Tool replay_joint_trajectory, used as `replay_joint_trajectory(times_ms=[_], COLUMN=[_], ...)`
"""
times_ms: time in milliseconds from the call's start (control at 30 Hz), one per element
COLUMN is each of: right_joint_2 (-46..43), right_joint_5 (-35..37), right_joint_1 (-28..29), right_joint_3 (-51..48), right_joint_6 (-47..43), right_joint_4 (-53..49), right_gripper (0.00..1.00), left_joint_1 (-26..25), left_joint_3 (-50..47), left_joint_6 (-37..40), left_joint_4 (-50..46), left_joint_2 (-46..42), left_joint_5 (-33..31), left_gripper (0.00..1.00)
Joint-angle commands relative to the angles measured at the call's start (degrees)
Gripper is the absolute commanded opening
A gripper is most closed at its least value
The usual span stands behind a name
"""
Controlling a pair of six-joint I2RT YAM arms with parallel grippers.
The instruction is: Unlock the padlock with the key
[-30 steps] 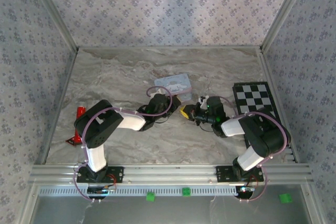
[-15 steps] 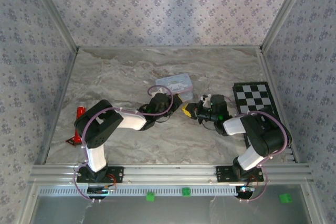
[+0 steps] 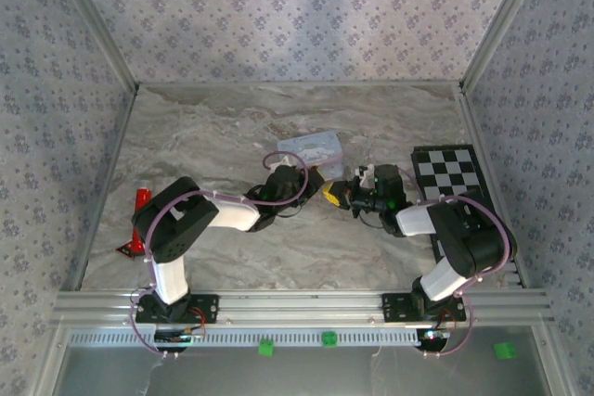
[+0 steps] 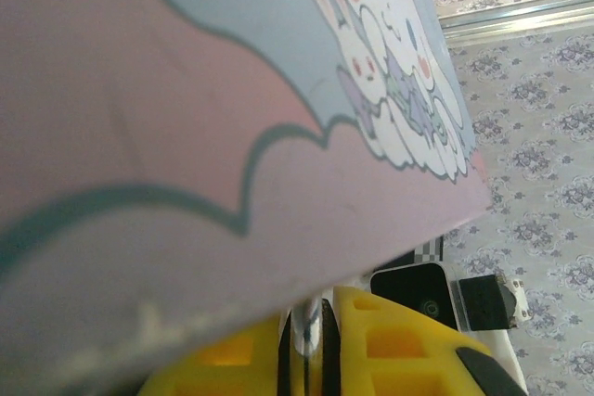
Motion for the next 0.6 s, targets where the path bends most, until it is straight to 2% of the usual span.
replay_joint_trajectory(times_ms=[0, 133, 300, 567], right_joint_2=[0.21, -0.50, 1.47, 0.34], right_joint_5=[7.01, 7.04, 4.69, 6.46], right_joint_1=[1.56, 1.64, -4.65, 3.56], right_joint_3=[3.79, 4.88, 5.55, 9.80], right_joint_6=[-1.22, -2.54, -2.33, -5.04], right_joint_4=[8.23, 6.38, 6.83, 3.38], right_gripper=[0.00, 0.00, 0.00, 0.00], left_joint_1=[-5.42, -5.66, -7.51, -8.58], left_joint_3=[0.60, 0.89, 1.55, 3.57], left_joint_6=[1.15, 1.24, 1.55, 0.53], left_joint_4=[0.01, -0.35, -1.67, -0.28], left_joint_2=[0.30, 0.26, 0.25, 3.11], left_joint_5=[11.77, 11.85, 11.83, 13.13], left_gripper=[0.00, 0.00, 0.00, 0.00])
